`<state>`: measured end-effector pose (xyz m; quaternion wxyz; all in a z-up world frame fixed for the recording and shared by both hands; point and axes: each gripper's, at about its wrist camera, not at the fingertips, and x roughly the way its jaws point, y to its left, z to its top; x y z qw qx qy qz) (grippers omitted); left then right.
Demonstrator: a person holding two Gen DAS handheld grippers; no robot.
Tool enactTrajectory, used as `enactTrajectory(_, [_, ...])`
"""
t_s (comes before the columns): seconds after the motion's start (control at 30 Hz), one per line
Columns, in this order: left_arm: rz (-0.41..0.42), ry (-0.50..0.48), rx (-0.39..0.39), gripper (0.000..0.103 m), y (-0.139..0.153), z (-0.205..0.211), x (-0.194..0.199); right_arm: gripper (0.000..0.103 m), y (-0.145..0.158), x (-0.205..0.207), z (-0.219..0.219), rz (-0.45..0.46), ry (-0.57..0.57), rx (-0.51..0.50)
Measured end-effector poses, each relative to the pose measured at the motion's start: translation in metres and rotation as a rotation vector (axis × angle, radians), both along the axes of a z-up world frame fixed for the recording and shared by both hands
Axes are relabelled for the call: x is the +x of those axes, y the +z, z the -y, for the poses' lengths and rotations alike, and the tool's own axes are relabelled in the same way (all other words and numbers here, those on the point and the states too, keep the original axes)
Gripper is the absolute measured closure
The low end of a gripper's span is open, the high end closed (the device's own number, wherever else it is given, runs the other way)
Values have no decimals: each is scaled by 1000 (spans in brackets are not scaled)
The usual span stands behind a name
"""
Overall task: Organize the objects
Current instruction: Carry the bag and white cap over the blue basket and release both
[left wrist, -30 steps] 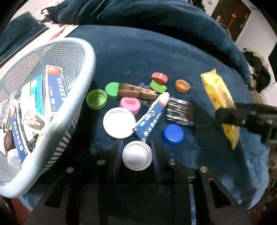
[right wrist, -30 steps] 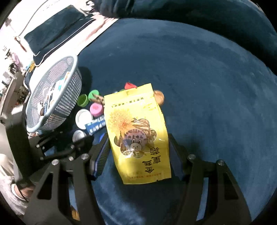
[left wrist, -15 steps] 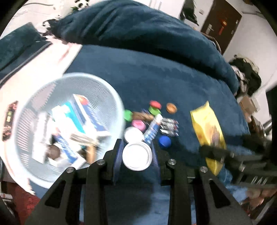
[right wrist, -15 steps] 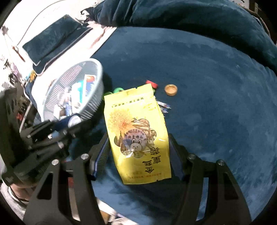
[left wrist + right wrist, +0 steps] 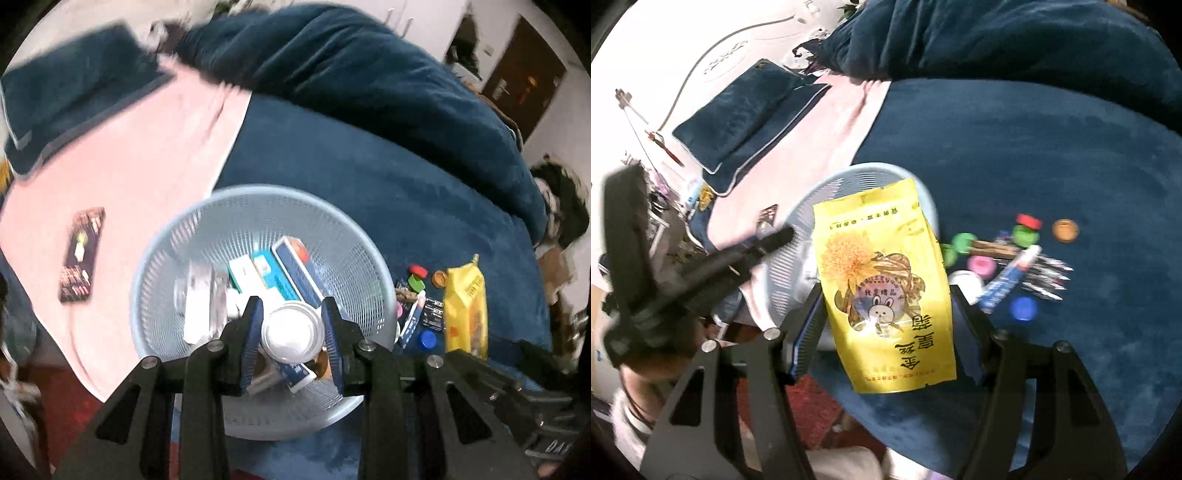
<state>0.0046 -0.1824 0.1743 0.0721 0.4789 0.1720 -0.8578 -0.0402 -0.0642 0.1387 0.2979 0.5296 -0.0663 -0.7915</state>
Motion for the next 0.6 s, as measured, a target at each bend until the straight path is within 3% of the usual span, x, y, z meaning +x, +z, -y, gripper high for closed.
enactTrajectory(0.13, [17,20,-67,70,-8,4,-5,38,-13,-10,22,51,9,-26])
enactTrajectory(0.53, [95,51,-134,69,-32,12,-11,37,-32,-32,38,121,-29,-80])
enactTrajectory(0.6, [92,59,-150,51,-31,14,-12,36,-31,-30,41,121,-21,-78])
